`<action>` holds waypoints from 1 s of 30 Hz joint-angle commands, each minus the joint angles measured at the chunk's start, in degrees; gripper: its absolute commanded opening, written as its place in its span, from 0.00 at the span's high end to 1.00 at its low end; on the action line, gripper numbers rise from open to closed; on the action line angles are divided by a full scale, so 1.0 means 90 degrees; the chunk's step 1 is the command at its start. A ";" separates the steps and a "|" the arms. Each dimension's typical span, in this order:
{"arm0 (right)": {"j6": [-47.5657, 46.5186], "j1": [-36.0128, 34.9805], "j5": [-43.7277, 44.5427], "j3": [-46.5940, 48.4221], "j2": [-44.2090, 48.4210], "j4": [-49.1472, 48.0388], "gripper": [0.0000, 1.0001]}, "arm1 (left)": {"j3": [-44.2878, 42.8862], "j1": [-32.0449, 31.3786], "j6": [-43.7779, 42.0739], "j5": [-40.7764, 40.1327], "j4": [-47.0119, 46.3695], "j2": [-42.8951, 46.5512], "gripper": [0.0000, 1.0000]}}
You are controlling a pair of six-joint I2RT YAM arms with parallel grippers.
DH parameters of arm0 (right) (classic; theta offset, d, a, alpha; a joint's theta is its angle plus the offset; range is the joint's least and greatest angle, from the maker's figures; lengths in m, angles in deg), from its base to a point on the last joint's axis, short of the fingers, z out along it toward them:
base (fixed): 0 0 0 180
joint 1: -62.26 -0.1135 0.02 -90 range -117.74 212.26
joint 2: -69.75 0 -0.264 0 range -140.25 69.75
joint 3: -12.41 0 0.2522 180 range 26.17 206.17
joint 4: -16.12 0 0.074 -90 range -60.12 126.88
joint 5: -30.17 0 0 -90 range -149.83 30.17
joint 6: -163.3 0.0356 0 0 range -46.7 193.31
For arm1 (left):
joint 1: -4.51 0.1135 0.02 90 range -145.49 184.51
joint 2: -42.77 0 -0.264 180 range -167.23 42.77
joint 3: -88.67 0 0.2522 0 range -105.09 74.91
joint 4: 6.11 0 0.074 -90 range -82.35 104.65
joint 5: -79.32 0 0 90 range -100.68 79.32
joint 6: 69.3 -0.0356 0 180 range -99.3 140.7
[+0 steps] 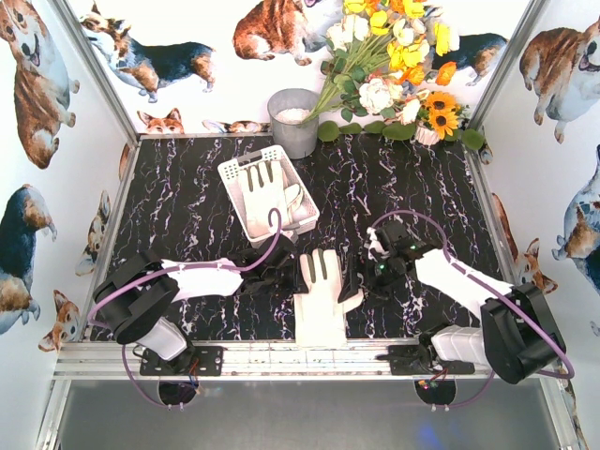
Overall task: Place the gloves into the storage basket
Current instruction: Pair the glove with the glove, then pick up the glove from the center of the board.
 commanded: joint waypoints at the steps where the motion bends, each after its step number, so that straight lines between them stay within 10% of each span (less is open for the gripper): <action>1: 0.0307 0.0024 -0.0462 -0.0253 -0.0105 -0.1143 0.14 | -0.0006 -0.0031 -0.0089 -0.0126 0.0301 -0.0180 0.84; 30: 0.0679 -0.0366 -0.0825 -0.0598 -0.1633 -0.3000 0.66 | -0.0075 -0.0035 -0.0101 -0.0131 0.0375 -0.0160 0.85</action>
